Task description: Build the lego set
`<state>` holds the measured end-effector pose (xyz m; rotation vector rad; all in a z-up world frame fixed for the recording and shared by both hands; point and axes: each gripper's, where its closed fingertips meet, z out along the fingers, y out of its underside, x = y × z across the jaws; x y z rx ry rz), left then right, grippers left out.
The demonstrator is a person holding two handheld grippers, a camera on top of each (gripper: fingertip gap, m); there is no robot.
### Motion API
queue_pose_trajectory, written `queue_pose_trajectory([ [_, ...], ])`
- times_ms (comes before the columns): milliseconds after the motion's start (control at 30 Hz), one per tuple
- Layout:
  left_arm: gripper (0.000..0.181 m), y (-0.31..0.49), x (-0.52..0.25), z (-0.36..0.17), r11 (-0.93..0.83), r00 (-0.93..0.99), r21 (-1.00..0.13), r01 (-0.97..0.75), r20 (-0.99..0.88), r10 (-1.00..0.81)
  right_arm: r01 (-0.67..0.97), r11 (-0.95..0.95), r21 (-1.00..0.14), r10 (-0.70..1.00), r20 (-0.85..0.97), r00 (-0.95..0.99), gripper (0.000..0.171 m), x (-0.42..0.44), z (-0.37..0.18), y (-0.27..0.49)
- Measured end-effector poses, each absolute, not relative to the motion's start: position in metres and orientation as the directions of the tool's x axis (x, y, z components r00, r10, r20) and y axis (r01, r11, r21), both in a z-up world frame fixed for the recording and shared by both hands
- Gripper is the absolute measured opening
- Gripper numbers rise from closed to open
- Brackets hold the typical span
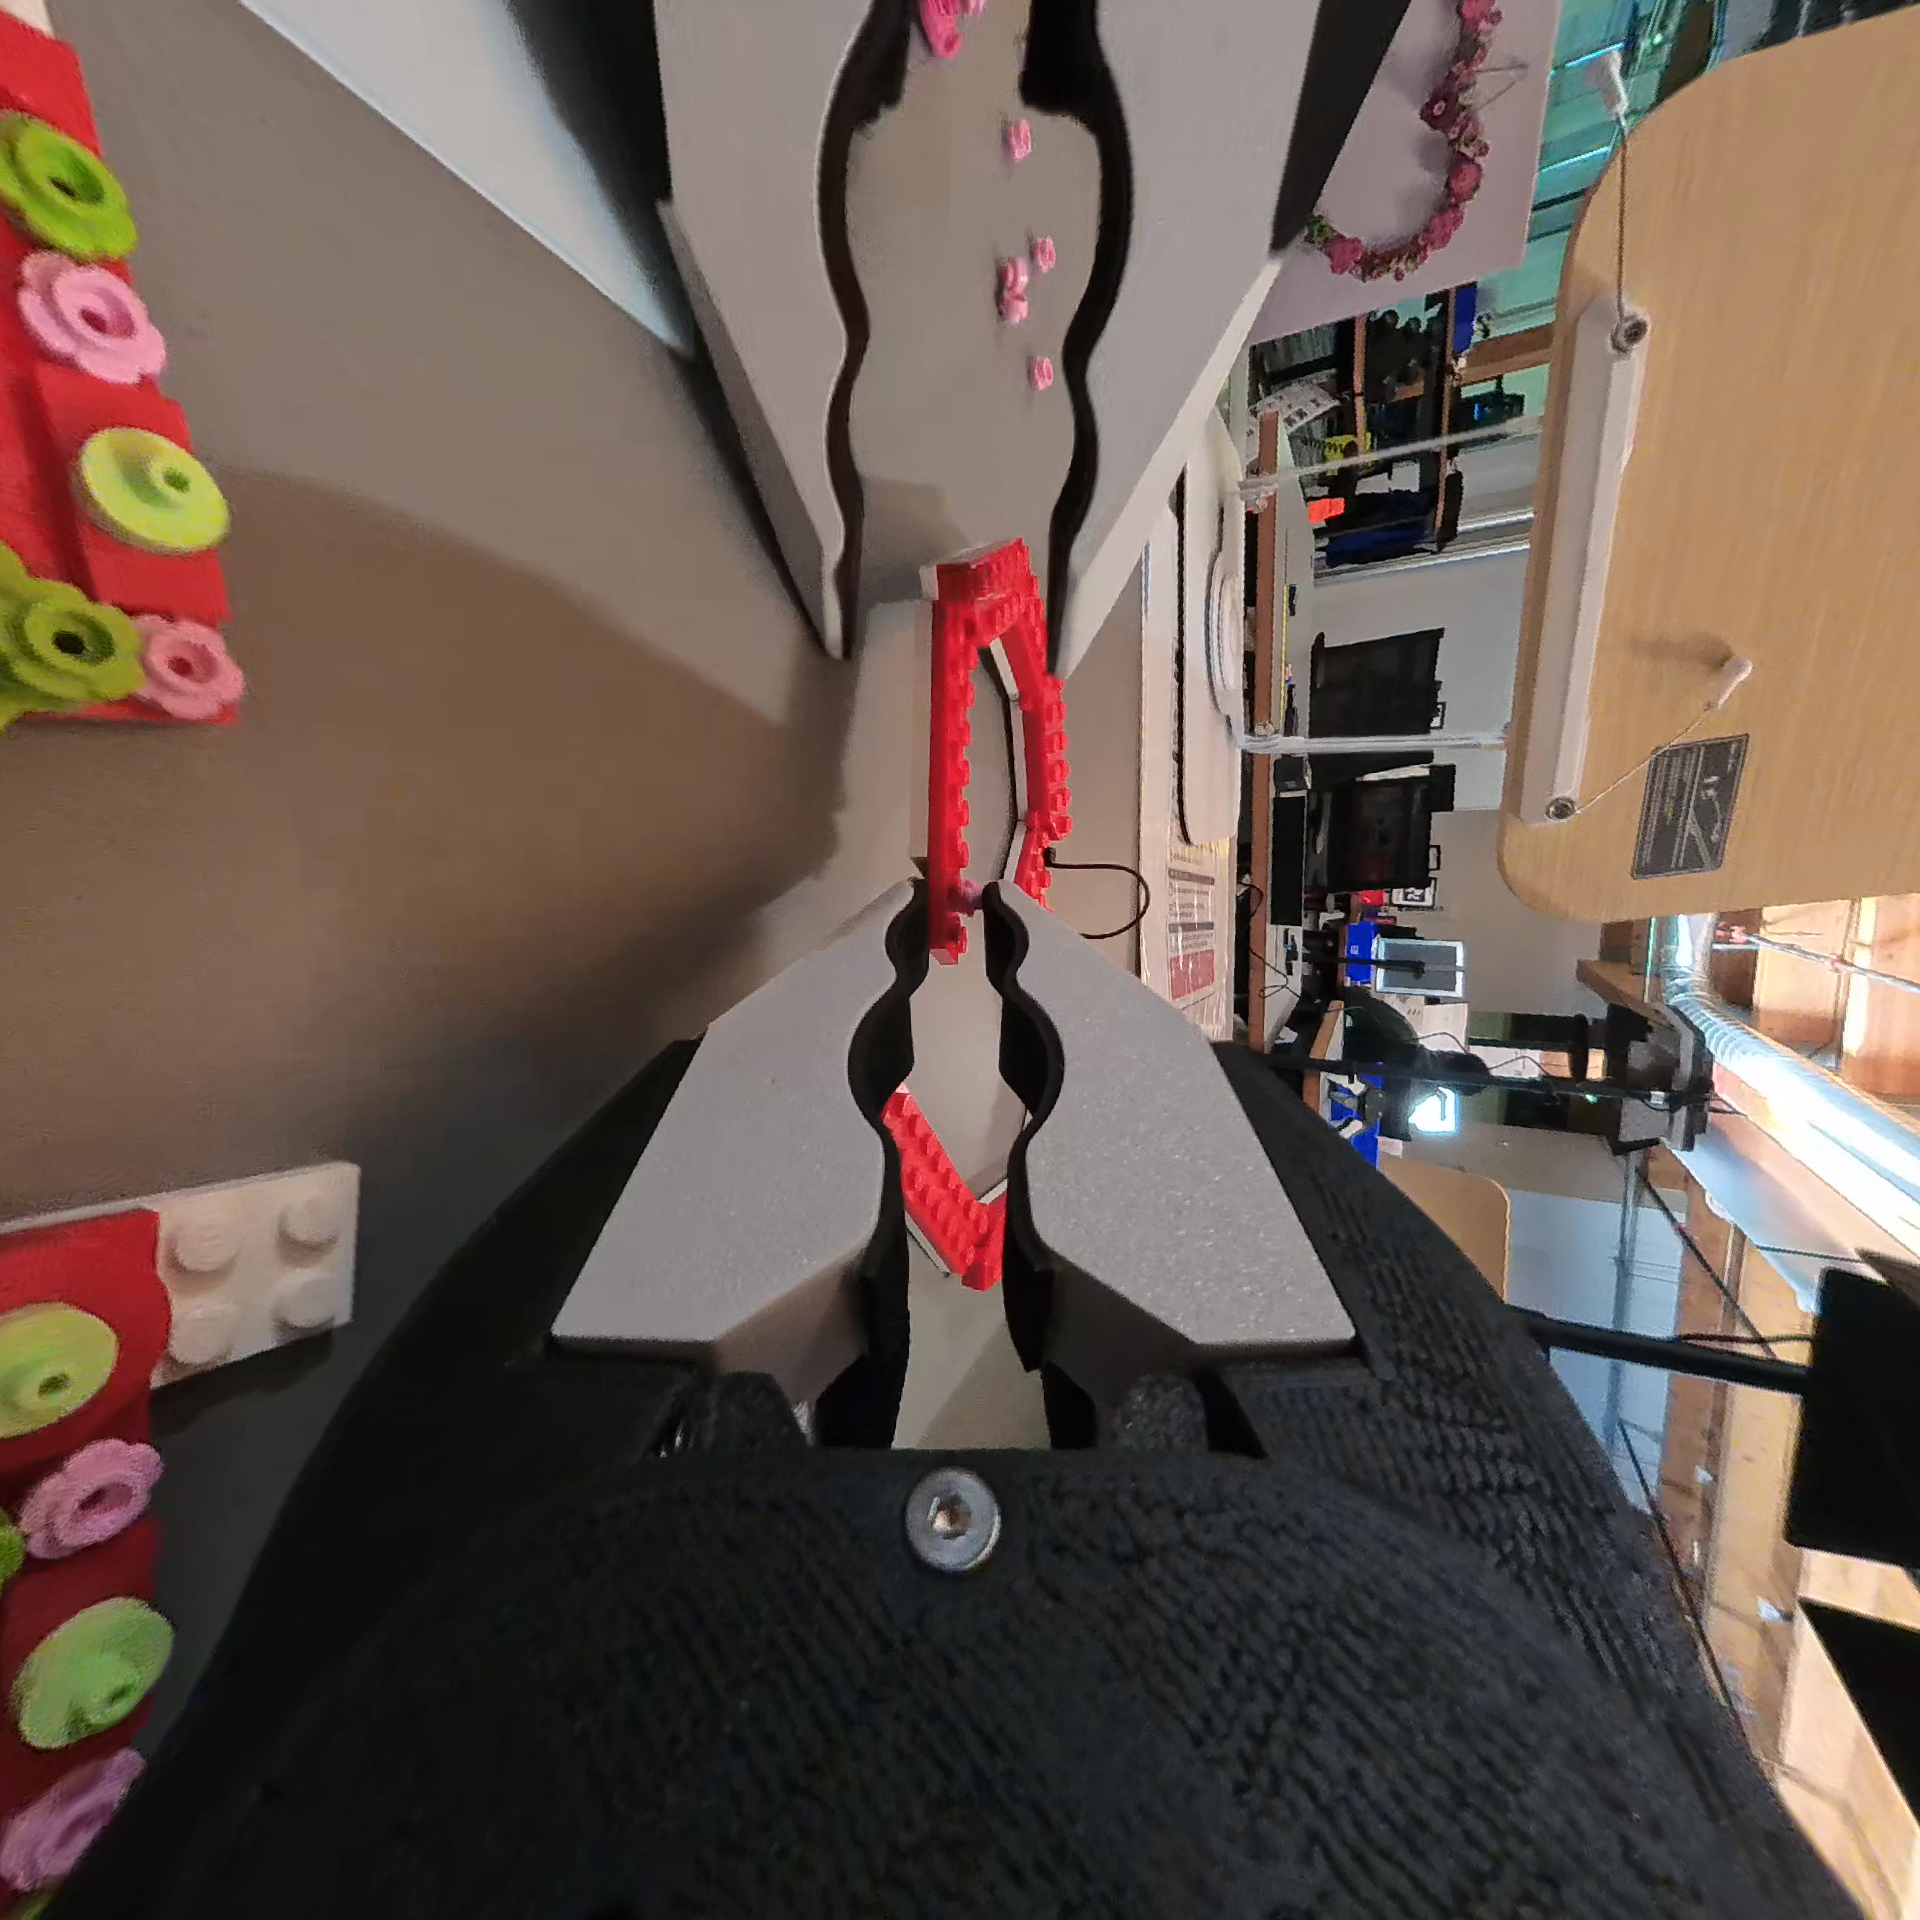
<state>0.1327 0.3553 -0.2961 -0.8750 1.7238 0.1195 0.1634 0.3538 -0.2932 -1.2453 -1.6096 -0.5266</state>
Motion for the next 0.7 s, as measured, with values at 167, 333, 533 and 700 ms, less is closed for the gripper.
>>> queue_pose_trajectory([
  [167, 0.033, 0.361, 0.134, -0.294, 0.721, -0.086, -0.252, -0.646, -0.914, -0.397, 0.898, 0.377, -0.228, 0.467, 0.884, 0.028, 0.008, 0.160, -0.292, 0.353],
  [333, 0.033, 0.367, 0.132, -0.294, 0.695, -0.068, -0.267, -0.668, -0.908, -0.413, 0.888, 0.379, -0.262, 0.483, 0.874, 0.052, 0.008, 0.156, -0.289, 0.350],
  [533, 0.007, 0.362, 0.133, -0.295, 0.730, -0.107, -0.214, -0.650, -0.924, -0.367, 0.879, 0.396, -0.266, 0.482, 0.875, 0.047, 0.011, 0.153, -0.288, 0.347],
  [700, 0.007, 0.361, 0.131, -0.295, 0.733, -0.105, -0.223, -0.643, -0.922, -0.374, 0.848, 0.437, -0.300, 0.500, 0.865, 0.048, 0.037, 0.153, -0.285, 0.340],
])
